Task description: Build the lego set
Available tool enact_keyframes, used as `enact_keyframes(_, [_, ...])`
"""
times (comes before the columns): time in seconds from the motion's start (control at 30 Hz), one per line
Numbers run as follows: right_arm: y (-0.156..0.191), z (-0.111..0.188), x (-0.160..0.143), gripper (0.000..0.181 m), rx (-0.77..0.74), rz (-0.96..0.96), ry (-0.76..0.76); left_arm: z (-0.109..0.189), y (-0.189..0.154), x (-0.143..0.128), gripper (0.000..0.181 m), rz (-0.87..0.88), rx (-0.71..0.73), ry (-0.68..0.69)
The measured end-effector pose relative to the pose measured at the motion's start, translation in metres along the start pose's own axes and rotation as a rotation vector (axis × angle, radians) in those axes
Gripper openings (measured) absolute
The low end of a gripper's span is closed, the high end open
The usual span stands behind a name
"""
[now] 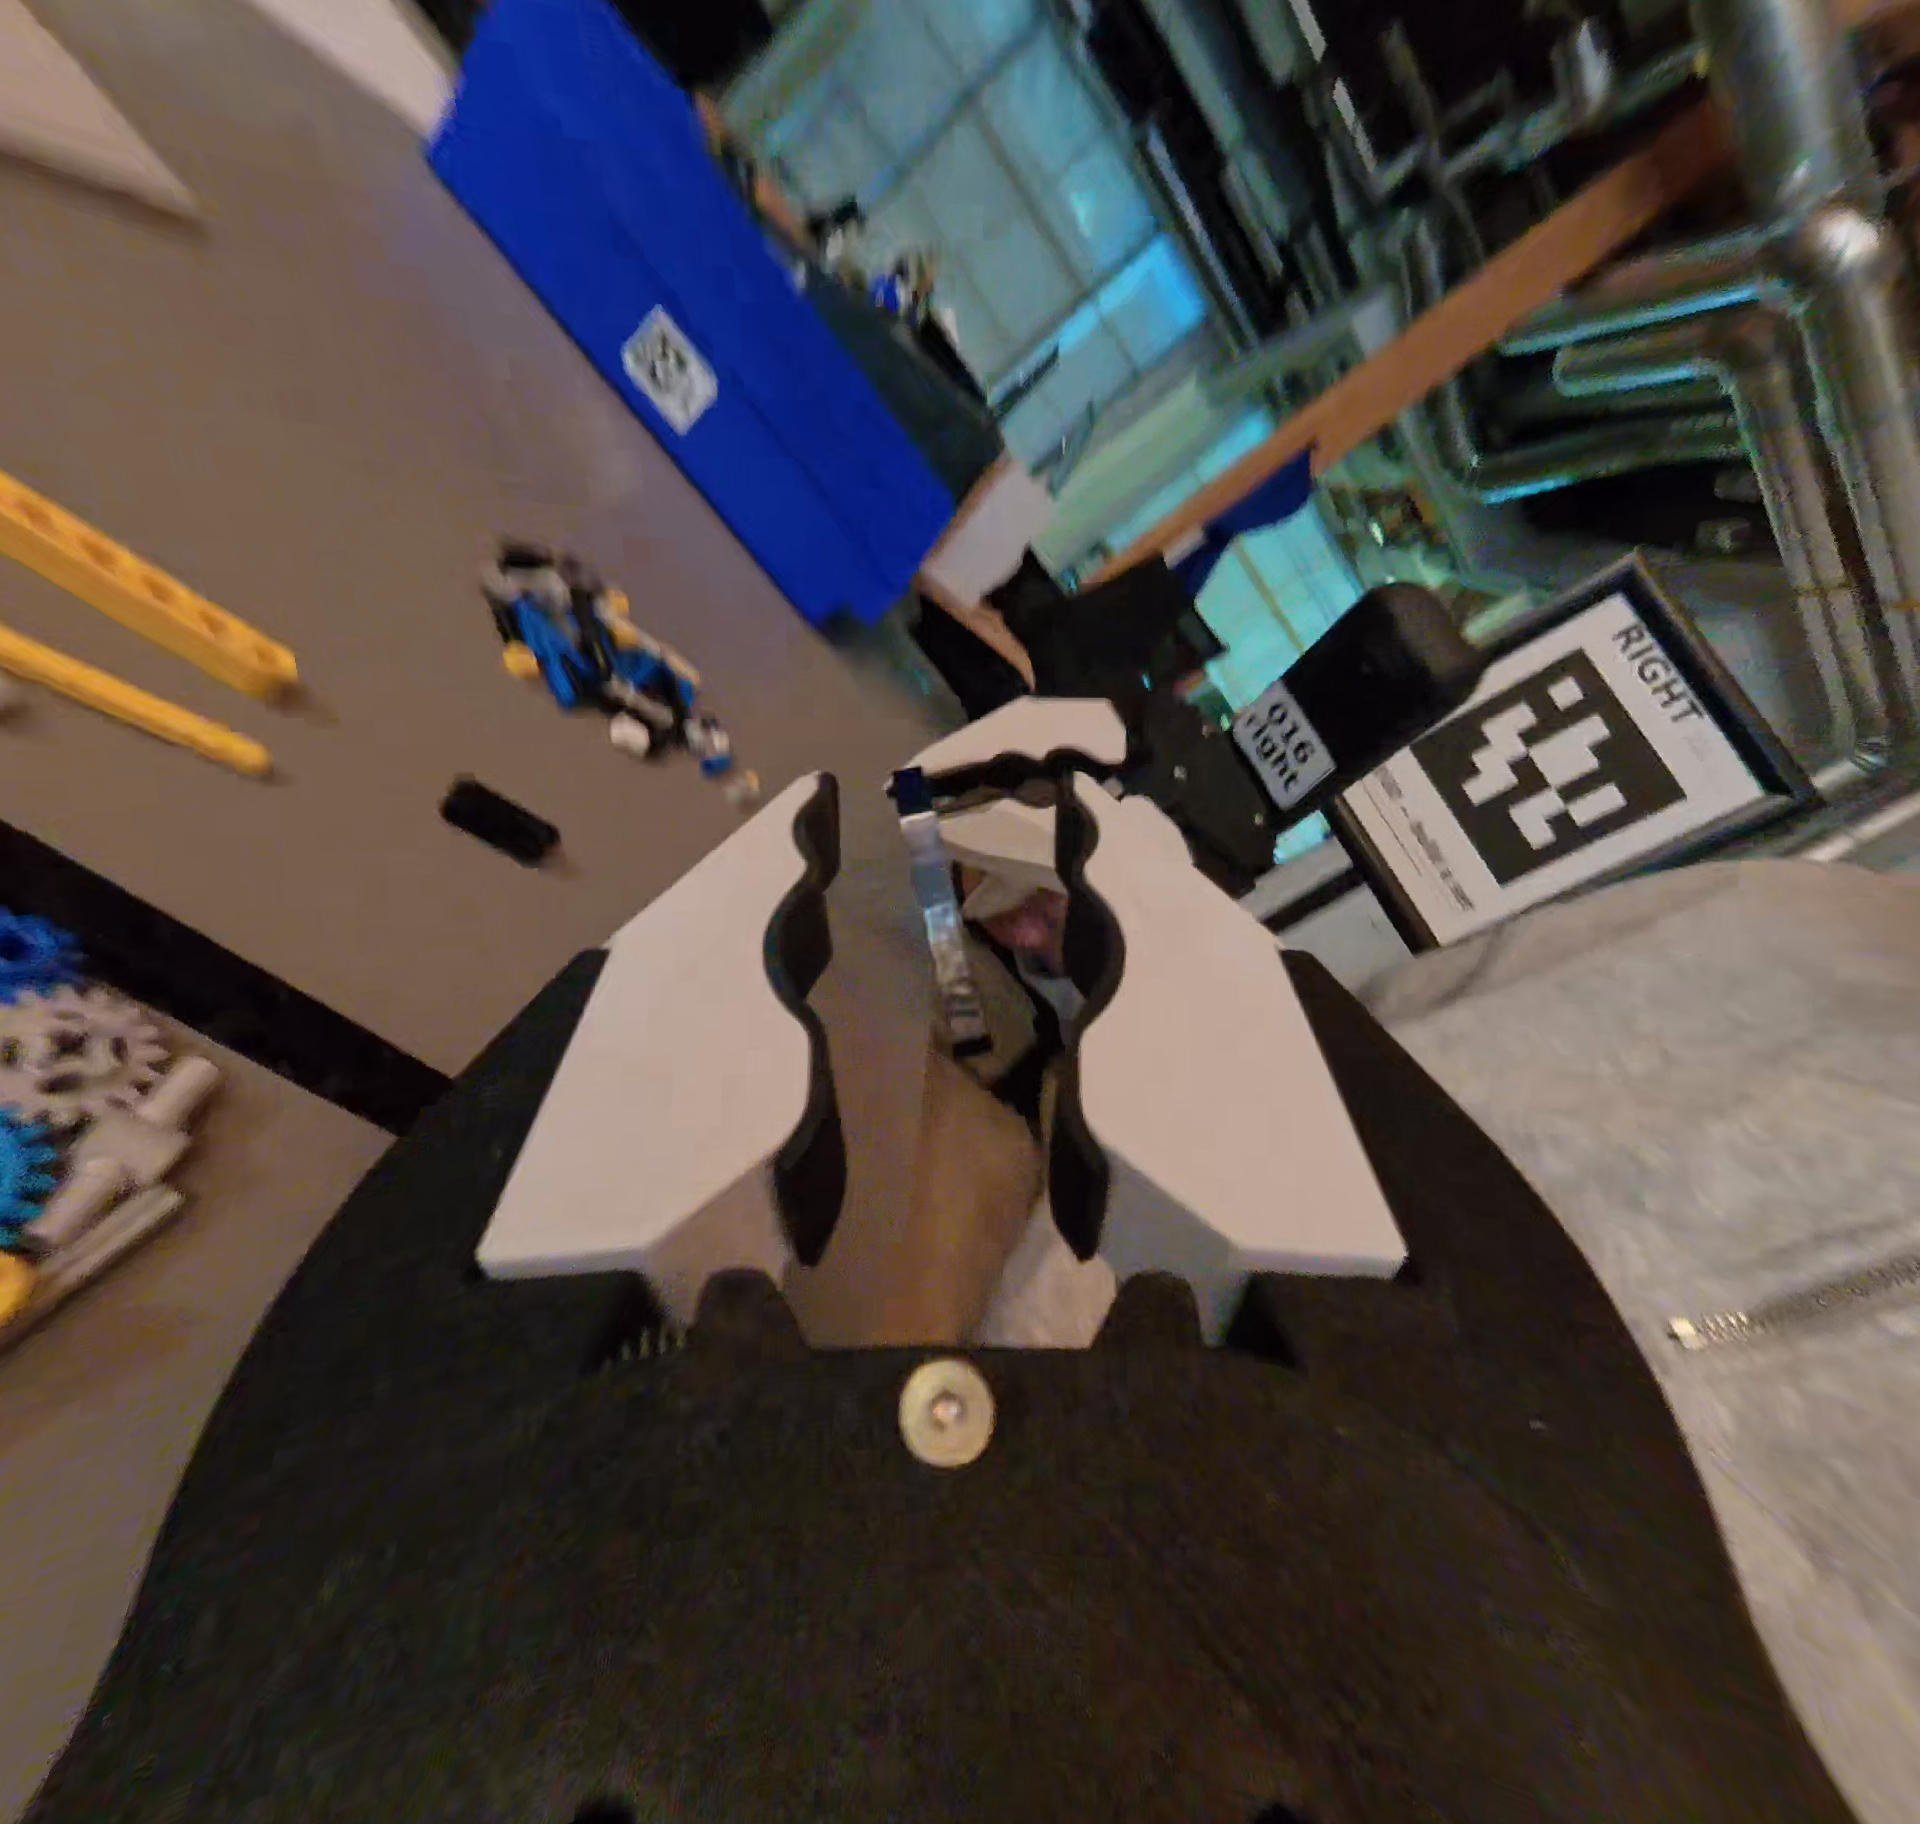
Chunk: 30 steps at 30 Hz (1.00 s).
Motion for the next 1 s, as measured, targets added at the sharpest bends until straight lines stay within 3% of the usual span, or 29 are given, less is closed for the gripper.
enact_keyframes(0.03, [-0.008,0.002,0.001,0.006,-0.031,-0.046,-0.012,0.002,-0.003,0.009,0.042,-0.041,-0.002,-0.051])
enact_keyframes(0.13, [-0.027,0.009,0.007,0.006,-0.078,-0.232,-0.092,0.011,-0.002,0.031,0.041,-0.125,0.026,-0.186])
enact_keyframes(0.23, [-0.033,0.015,0.018,0.006,-0.033,-0.453,-0.207,0.013,-0.007,0.038,0.038,-0.116,-0.007,-0.252])
enact_keyframes(0.37, [-0.023,0.013,0.031,0.005,0.08,-0.654,-0.305,-0.001,-0.01,0.019,0.035,-0.186,0.003,-0.168])
enact_keyframes(0.53, [0.005,-0.003,0.031,0.005,0.167,-0.739,-0.27,-0.017,-0.024,-0.002,0.034,-0.342,-0.003,-0.102])
enact_keyframes(0.73, [0.016,-0.012,0.027,0.005,0.102,-0.623,-0.217,-0.018,-0.023,0.002,0.023,-0.261,0.01,-0.174])
enact_keyframes(1.0, [0.003,-0.006,0.032,0.005,-0.148,-0.173,-0.185,-0.022,-0.015,-0.002,0.012,0.012,0.021,-0.261])
Point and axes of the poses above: each gripper's, where its closed fingertips meet, z back along the fingers, x out of its top, y = z × x across the jaws, the point moved 1 cm from there along z, back along the fingers, and after that the axes turned 9 degrees about -y, right-handed, at the moved point
